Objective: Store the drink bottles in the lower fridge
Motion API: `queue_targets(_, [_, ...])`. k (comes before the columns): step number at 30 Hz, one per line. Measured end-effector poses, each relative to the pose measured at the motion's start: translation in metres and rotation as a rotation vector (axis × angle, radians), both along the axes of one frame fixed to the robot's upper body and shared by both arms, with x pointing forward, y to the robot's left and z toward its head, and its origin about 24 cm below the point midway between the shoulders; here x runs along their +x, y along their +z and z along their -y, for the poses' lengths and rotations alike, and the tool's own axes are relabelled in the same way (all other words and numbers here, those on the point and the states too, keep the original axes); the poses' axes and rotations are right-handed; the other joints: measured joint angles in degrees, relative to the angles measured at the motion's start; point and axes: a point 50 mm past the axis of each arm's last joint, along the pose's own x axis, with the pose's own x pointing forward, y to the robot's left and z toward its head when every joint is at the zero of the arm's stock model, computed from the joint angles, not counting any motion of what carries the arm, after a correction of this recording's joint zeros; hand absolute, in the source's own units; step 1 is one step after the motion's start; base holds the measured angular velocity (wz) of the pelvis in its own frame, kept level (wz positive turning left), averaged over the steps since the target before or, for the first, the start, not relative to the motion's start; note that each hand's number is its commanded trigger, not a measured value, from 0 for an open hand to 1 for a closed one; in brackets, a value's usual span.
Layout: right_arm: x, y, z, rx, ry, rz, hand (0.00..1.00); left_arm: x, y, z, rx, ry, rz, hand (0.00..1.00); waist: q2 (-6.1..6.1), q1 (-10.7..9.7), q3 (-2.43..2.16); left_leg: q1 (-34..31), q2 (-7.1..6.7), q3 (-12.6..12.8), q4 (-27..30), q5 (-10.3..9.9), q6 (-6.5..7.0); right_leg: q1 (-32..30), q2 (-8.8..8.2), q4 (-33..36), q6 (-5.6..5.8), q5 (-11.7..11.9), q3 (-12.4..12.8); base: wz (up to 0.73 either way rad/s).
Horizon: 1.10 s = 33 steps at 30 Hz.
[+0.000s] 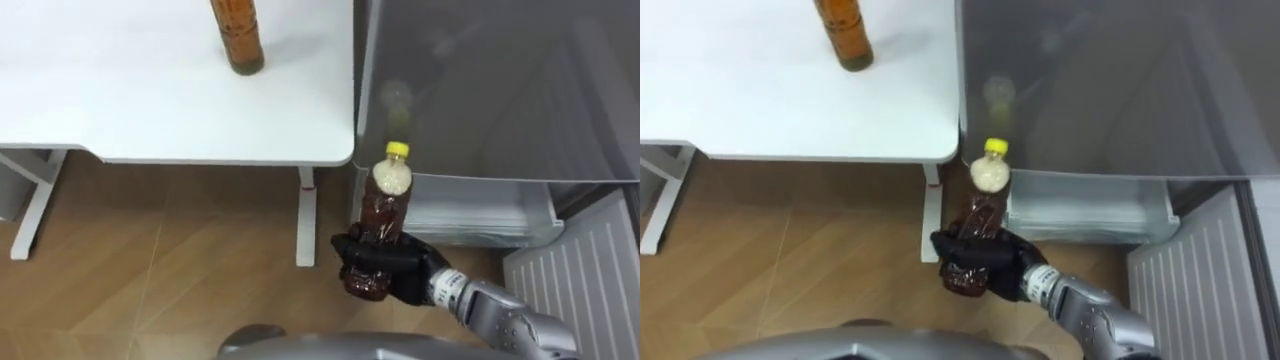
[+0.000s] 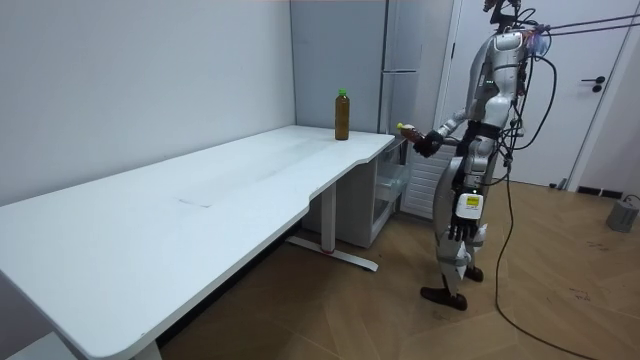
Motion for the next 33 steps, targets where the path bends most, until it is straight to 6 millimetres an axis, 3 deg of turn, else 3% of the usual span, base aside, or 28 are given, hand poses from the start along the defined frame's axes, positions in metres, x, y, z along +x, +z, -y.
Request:
queue_targets(15, [-0.015,-0.024,0.025,-0.071,-0.366,-0.216,1.0,0.001,0.0,0.001,0.015,-0.017,0.009,0.0,0.09,-3.08,-0.09,0.99,0.46,1.46,-0.25,-0.07,0.1,-0.4,0.1,0.15,0.06,0.5,0.67,-0.04])
queue_targets(23, [-0.015,-0.024,0.035,-0.079,-0.596,-0.295,1.0,0.006,0.0,0.006,0.018,-0.023,0.04,0.0,1.0,-3.24,-0.5,1.52,0.58,2.19,-0.34,-0.1,0.16,-0.75,0.08,0.75,0.12,0.57,1.49,-0.04])
queue_targets(28, [-0.011,-0.021,0.043,-0.018,-0.809,-0.326,1.0,-0.001,0.0,0.008,0.0,-0.022,0.057,0.0,1.42,-3.03,-0.44,2.06,0.67,3.08,-0.87,-0.08,0.18,-0.71,0.07,1.06,0.12,0.56,2.27,-0.11])
queue_targets(33, [-0.011,-0.021,0.048,-0.008,-0.901,-0.343,1.0,-0.009,0.0,0.008,-0.014,-0.019,0.059,0.0,1.28,-3.05,-0.31,2.98,0.56,3.05,-1.16,-0.07,0.2,0.19,0.02,0.82,0.26,0.44,2.34,0.0])
